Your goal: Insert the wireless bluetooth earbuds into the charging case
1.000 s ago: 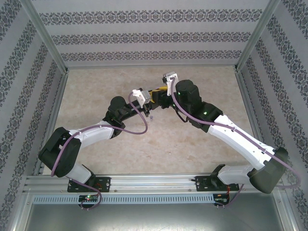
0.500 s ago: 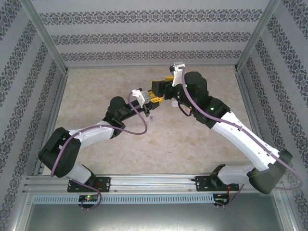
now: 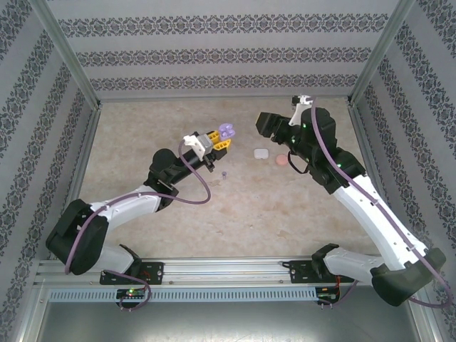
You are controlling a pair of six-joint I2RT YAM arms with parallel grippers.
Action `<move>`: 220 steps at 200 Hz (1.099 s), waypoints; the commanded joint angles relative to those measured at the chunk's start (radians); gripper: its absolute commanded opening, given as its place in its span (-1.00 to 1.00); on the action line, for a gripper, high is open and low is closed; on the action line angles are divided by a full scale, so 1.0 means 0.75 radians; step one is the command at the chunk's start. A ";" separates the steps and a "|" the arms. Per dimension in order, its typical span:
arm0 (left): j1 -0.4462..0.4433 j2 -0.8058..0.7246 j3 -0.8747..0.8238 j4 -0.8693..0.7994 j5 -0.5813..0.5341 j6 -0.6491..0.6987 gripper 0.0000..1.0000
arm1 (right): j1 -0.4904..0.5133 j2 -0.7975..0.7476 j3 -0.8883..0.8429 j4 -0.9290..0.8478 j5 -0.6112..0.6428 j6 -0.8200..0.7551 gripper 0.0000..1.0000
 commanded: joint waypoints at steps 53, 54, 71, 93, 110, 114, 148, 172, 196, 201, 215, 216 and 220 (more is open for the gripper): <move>0.095 -0.215 -0.154 0.077 -0.132 -0.054 -1.00 | 0.024 0.539 -0.031 -0.207 -0.095 0.088 0.31; 0.096 -0.218 -0.156 0.077 -0.132 -0.054 -1.00 | 0.025 0.548 -0.026 -0.210 -0.097 0.087 0.30; 0.114 -0.256 -0.184 0.079 -0.143 -0.064 -1.00 | 0.056 0.732 0.076 -0.280 -0.131 0.060 0.25; 0.136 -0.289 -0.212 0.089 -0.151 -0.085 -1.00 | 0.118 0.944 0.237 -0.386 -0.110 0.031 0.19; 0.155 -0.312 -0.230 0.097 -0.159 -0.104 -1.00 | 0.159 1.073 0.345 -0.440 -0.083 0.030 0.16; 0.159 -0.316 -0.232 0.099 -0.160 -0.105 -1.00 | 0.169 1.100 0.367 -0.454 -0.071 0.032 0.15; 0.183 -0.341 -0.258 0.122 -0.164 -0.123 -1.00 | 0.224 1.263 0.529 -0.545 0.004 0.056 0.08; 0.195 -0.346 -0.273 0.143 -0.166 -0.133 -1.00 | 0.244 1.344 0.612 -0.603 0.049 0.075 0.01; 0.206 -0.352 -0.286 0.162 -0.165 -0.140 -1.00 | 0.261 1.397 0.667 -0.642 0.079 0.091 -0.02; 0.207 -0.354 -0.288 0.163 -0.164 -0.140 -1.00 | 0.264 1.407 0.677 -0.646 0.081 0.093 -0.02; 0.213 -0.360 -0.296 0.167 -0.166 -0.140 -1.00 | 0.276 1.436 0.709 -0.665 0.094 0.095 -0.02; 0.213 -0.360 -0.296 0.167 -0.165 -0.141 -1.00 | 0.276 1.439 0.711 -0.666 0.094 0.096 -0.02; 0.213 -0.362 -0.296 0.167 -0.166 -0.140 -1.00 | 0.280 1.446 0.719 -0.670 0.099 0.097 -0.02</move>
